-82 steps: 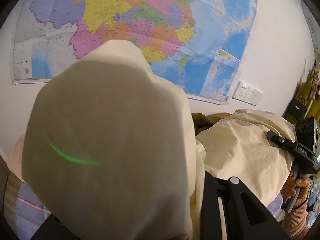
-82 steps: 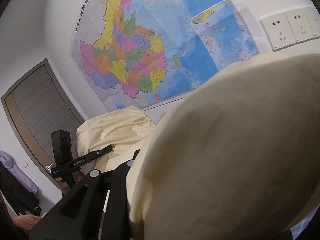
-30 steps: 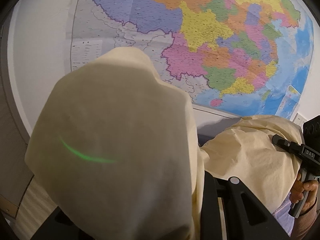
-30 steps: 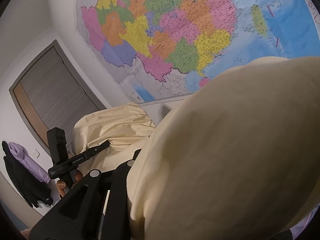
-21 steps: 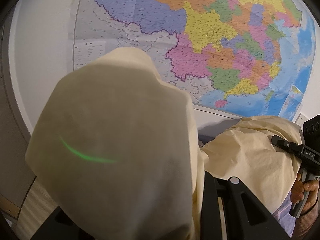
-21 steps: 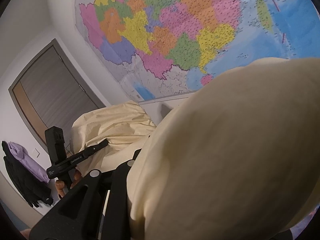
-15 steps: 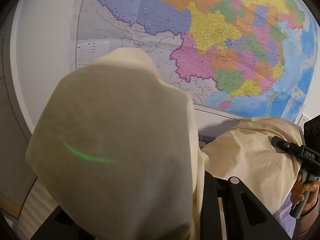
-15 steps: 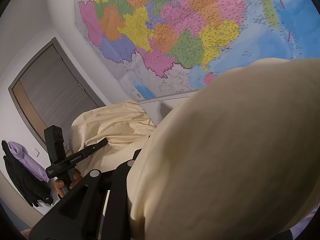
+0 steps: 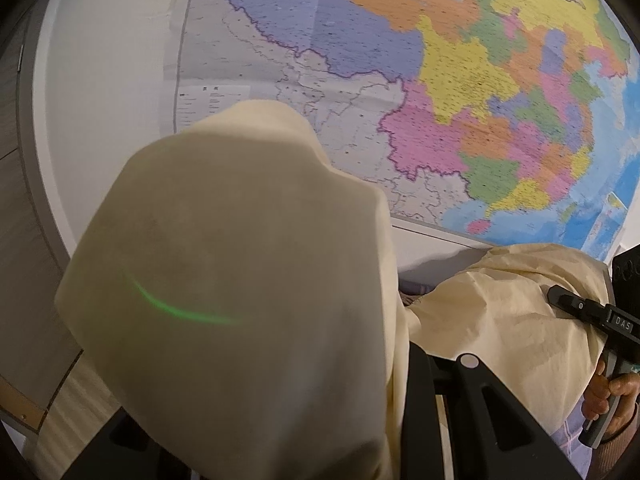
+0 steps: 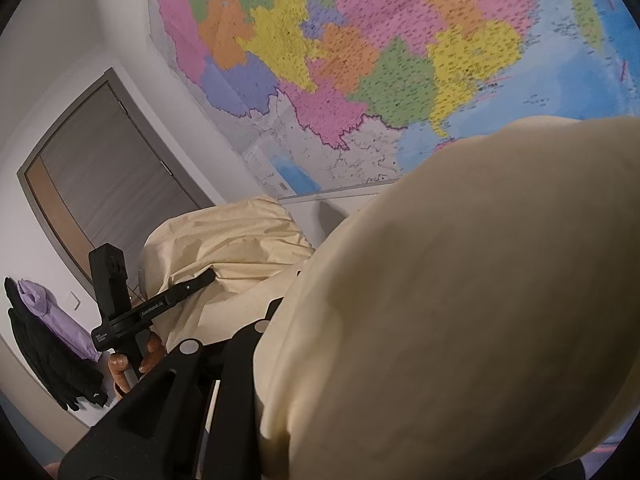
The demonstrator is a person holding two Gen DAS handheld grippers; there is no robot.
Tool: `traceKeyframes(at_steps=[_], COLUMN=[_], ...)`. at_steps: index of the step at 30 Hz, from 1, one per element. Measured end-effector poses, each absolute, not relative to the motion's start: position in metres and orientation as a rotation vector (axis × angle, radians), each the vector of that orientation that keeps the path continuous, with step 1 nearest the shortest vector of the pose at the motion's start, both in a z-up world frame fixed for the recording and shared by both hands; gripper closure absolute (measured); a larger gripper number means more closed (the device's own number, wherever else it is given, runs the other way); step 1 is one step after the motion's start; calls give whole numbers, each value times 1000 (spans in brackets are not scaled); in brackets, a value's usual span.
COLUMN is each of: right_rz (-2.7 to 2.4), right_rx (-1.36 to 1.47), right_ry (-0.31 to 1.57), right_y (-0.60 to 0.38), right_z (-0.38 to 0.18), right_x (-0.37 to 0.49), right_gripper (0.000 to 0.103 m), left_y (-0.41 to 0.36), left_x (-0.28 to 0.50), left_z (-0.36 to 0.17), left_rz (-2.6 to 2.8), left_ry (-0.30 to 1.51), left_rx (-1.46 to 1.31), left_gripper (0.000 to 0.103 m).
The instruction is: Fold large clothes
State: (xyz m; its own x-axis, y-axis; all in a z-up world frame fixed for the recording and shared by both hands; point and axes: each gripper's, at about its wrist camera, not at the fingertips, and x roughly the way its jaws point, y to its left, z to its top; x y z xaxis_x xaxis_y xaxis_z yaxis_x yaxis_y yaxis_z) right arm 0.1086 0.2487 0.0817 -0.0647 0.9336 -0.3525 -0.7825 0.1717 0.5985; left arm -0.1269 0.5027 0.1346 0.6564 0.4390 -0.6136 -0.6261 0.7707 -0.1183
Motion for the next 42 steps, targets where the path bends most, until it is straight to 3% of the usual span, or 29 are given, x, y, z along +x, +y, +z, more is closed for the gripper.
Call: traceKeyframes(at_steps=[42], right_rz=[1422], right_rx=[187], right_ry=[789], right_y=[254], right_z=[86], right_x=[89], right_gripper=[87], left_y=[593], left_x=[-115], left_z=[116], left_rz=[738], left_ry=[591], left_rx=[-389], left_gripper=[79])
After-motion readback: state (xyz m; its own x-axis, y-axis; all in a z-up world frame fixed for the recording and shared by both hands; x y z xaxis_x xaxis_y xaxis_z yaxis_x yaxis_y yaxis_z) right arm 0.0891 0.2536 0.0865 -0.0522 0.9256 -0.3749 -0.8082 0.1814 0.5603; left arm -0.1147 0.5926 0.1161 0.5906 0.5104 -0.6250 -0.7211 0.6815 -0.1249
